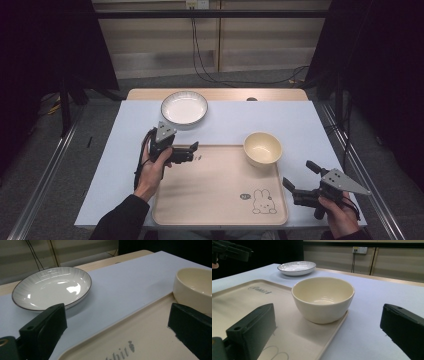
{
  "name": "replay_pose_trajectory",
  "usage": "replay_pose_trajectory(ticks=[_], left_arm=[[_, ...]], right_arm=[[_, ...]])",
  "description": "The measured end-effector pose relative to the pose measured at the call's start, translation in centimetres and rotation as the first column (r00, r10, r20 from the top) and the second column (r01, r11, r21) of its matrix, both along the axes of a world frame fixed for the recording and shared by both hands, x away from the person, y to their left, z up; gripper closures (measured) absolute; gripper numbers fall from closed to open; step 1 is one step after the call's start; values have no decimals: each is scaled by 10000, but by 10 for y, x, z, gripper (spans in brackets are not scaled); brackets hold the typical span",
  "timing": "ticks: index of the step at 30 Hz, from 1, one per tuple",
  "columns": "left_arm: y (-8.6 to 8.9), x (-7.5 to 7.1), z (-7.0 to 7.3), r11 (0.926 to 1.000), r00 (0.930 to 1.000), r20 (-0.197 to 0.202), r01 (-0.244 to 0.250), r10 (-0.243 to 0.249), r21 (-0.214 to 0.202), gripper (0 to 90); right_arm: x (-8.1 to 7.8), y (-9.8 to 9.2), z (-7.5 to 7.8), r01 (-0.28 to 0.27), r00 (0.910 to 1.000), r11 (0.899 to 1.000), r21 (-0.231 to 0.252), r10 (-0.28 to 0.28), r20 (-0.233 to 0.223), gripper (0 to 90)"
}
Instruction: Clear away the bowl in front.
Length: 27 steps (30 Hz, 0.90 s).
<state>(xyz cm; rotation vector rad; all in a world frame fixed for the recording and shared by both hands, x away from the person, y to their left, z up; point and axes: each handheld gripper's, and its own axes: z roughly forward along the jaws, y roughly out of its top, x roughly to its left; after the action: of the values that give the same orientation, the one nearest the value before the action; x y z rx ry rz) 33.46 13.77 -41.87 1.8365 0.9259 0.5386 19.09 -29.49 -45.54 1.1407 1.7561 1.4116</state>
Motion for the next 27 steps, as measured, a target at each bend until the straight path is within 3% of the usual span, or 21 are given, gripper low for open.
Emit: replay_pose_trajectory(ticks=[5, 8, 10, 17, 20, 25, 27], left_arm=[[17, -10, -4, 9980, 9992, -142, -391, 384, -502, 21], [28, -16, -5, 9976, 9978, 161, -645, 649, -233, 25], [35, -21, -4, 9959, 9964, 213, -814, 823, -407, 27], [59, -43, -13, 9921, 9919, 373, -1202, 1215, -363, 21], [71, -50, -12, 9870, 9888, 362, -1415, 1446, -766, 20], [86, -69, -10, 9843, 9817, 846, -1657, 1706, -615, 19], [91, -76, -11, 9823, 9799, 854, -1749, 1803, -667, 15]], right_arm=[[0, 0, 0, 17, 10000, 10000, 4, -17, -12, 0], [0, 0, 0, 13, 10000, 10000, 11, -13, -7, 0], [0, 0, 0, 7, 10000, 10000, 12, -7, -6, 0], [1, 0, 0, -4, 10000, 10000, -15, 4, -15, 0], [1, 0, 0, 0, 10000, 10000, -12, 0, -8, 0], [1, 0, 0, -5, 10000, 10000, -37, 5, -9, 0], [1, 0, 0, 33, 10000, 10000, -12, -33, -27, 0]])
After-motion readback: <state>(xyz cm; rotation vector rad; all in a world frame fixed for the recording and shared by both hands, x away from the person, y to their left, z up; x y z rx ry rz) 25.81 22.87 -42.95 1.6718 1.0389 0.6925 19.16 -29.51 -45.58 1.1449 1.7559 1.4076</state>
